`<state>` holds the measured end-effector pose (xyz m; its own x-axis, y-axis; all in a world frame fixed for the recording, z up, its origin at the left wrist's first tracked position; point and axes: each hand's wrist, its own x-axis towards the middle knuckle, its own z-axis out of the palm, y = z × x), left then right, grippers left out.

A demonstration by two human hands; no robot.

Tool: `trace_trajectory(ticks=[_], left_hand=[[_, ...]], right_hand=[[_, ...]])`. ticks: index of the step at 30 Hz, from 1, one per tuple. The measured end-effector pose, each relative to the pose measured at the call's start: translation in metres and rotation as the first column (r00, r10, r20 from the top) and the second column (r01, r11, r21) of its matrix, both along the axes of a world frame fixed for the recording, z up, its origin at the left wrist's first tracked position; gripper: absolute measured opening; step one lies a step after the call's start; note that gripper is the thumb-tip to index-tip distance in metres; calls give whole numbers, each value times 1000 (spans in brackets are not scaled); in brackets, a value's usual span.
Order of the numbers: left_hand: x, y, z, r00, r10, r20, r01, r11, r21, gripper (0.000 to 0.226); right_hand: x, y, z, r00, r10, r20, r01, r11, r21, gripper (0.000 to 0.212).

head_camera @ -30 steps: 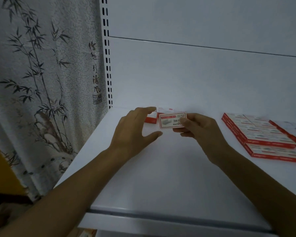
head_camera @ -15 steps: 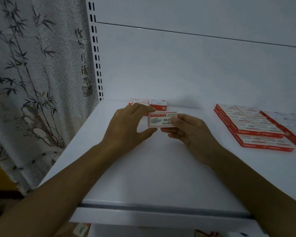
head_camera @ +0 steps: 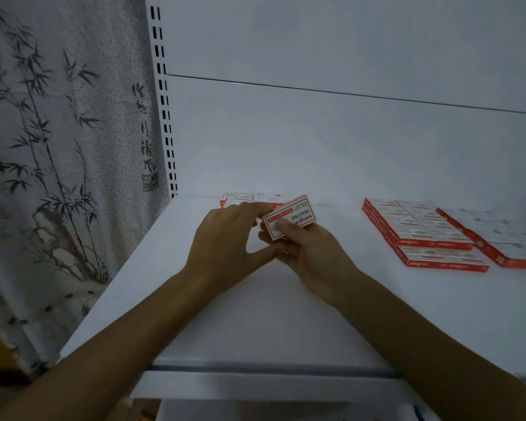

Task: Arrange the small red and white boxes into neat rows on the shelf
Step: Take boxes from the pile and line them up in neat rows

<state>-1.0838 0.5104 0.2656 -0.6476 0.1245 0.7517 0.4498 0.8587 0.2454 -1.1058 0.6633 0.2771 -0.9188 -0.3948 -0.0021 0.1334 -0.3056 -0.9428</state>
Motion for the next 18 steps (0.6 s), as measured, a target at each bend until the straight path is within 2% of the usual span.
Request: trace_trajectory(ticks=[3,6,8,10,14,18], left_hand=[[2,-3,-1,998,3,59,-3,1000,10,59],[0,-6,-1,987,-10,161,2,999,51,75],[-1,-8,-1,987,-11,158,3,999,53,81],[0,-8,0,990,-33,136,25,998,62,81],[-1,-5,-2,1000,-19,-17,18,998,-68,59],[-1,-7,-3,999,-2,-38,-3,992,-125,54]], right_hand=[[-2,6,6,993,-48,-110,72,971,226,27],[-7,19,20,947,-6,-320,191,812,551,20],[-9,27,30,896,82,-436,255,707,659,10],[-12,33,35,860,135,-491,290,663,690,6],[-16,38,35,900,156,-408,157,755,636,13],[-16,38,27,924,171,-342,79,789,610,20]])
